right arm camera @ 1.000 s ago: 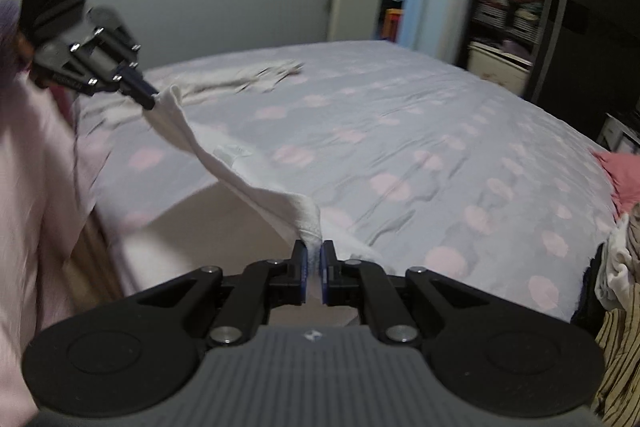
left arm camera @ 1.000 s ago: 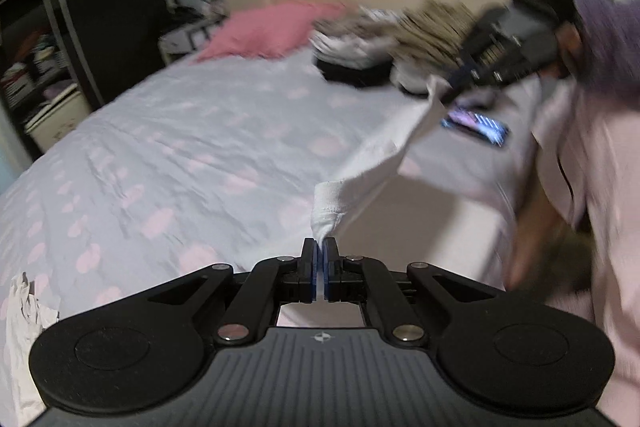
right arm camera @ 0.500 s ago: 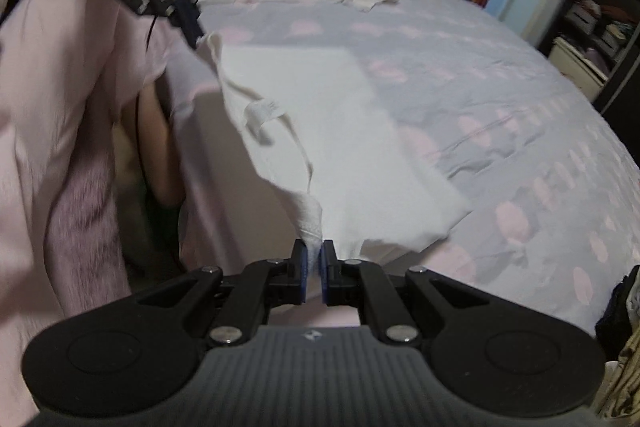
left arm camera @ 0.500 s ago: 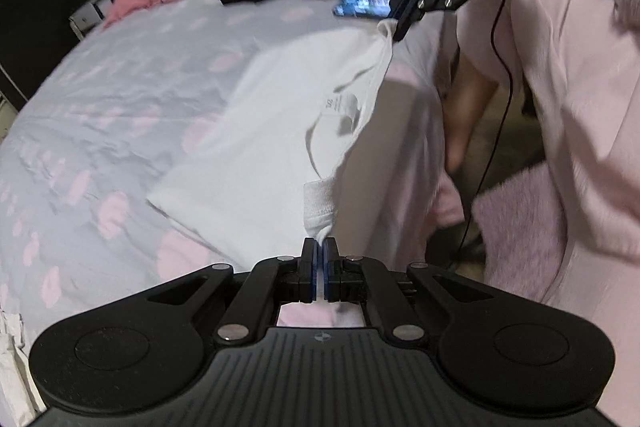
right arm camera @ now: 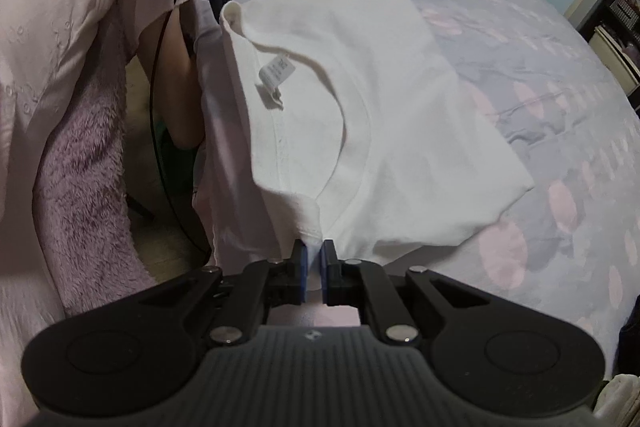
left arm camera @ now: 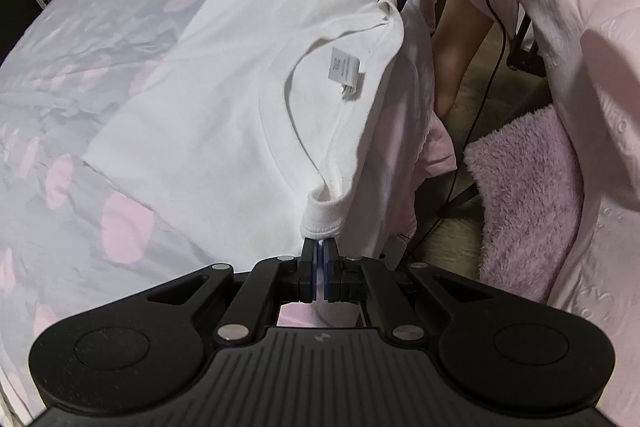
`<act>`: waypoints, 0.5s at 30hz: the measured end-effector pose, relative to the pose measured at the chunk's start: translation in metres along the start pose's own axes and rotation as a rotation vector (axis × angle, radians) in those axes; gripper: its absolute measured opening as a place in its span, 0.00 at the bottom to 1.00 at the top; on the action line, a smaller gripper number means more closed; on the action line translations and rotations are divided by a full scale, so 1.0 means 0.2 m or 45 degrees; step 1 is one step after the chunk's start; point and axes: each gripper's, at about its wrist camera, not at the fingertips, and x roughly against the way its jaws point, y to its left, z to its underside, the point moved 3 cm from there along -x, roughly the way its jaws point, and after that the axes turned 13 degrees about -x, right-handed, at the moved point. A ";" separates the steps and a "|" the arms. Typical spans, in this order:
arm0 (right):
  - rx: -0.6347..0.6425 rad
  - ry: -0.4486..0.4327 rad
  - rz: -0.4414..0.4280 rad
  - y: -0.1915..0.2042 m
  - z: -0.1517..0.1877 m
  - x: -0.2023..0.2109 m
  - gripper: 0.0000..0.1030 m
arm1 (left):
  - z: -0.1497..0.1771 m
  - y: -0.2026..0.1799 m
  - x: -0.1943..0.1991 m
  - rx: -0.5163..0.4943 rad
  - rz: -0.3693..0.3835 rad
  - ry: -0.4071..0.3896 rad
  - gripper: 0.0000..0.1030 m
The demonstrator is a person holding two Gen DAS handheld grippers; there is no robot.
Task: Fold clothes
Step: 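Lift the shirt by the collar with both tools and fold it over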
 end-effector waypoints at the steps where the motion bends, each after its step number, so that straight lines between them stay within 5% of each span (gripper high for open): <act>1: 0.004 0.004 -0.002 0.00 0.00 -0.01 0.08 | 0.00 0.00 -0.01 -0.001 0.005 0.004 0.01; 8: 0.048 0.016 0.001 0.02 0.00 -0.03 0.10 | 0.01 0.00 -0.05 -0.020 0.008 0.023 0.01; 15: 0.089 0.008 -0.018 0.07 0.00 0.02 0.25 | 0.00 -0.01 -0.01 -0.010 0.026 0.012 0.02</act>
